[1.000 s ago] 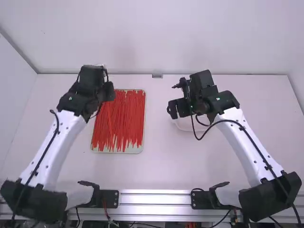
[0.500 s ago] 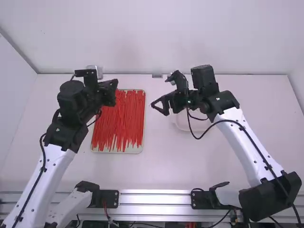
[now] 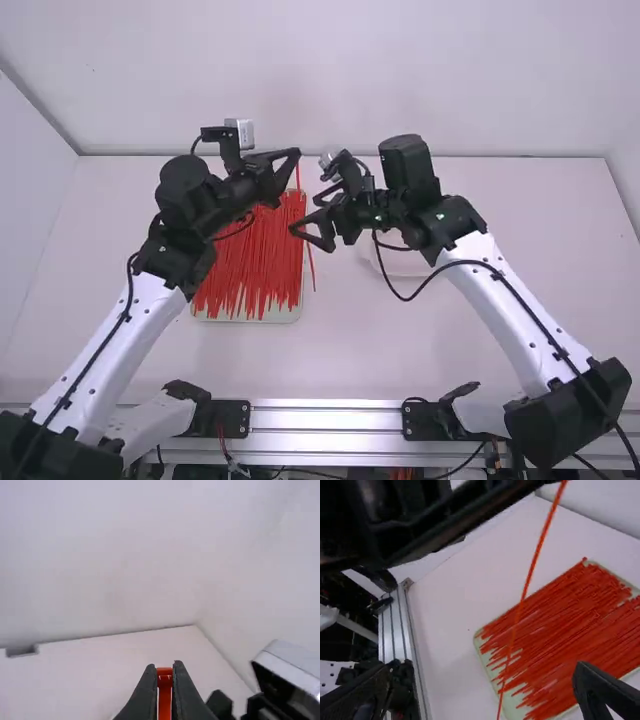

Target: Fasten the cable tie

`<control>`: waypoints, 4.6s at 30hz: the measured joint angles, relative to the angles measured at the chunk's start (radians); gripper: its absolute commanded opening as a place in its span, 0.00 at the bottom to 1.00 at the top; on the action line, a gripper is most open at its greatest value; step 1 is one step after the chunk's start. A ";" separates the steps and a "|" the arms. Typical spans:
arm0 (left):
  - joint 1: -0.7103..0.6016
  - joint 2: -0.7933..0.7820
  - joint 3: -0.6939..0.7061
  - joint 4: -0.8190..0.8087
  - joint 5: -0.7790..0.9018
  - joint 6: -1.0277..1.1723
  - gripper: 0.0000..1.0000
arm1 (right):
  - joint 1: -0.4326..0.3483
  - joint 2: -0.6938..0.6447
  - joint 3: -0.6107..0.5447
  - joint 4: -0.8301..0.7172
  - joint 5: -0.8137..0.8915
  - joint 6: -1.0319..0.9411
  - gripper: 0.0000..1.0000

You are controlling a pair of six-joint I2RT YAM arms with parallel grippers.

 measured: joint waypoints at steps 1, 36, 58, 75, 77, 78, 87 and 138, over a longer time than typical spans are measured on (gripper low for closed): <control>-0.003 0.000 0.000 0.015 0.003 -0.018 0.02 | -0.001 0.000 0.000 0.005 0.000 0.005 0.90; 0.208 0.042 0.085 0.278 0.521 0.049 0.87 | -0.204 0.000 0.000 0.071 -0.340 -0.154 0.00; 0.074 0.347 0.392 0.499 0.966 -0.219 0.42 | -0.226 0.000 0.000 0.311 -0.531 -0.223 0.00; 0.066 0.347 0.392 0.478 0.924 -0.205 0.02 | -0.226 0.001 0.000 0.311 -0.550 -0.200 0.56; 0.066 0.347 0.392 0.476 0.913 -0.205 0.02 | -0.226 0.001 0.000 0.319 -0.553 -0.201 0.99; 0.069 0.347 0.392 0.476 0.907 -0.205 0.02 | -0.226 0.001 0.000 0.327 -0.554 -0.201 0.99; 0.160 0.347 0.392 0.402 0.816 -0.210 0.02 | -0.232 0.002 0.000 0.341 -0.557 -0.202 0.99; 0.208 0.551 0.742 -0.087 0.864 -0.918 0.02 | -0.195 0.003 0.000 0.544 -0.752 -1.321 0.99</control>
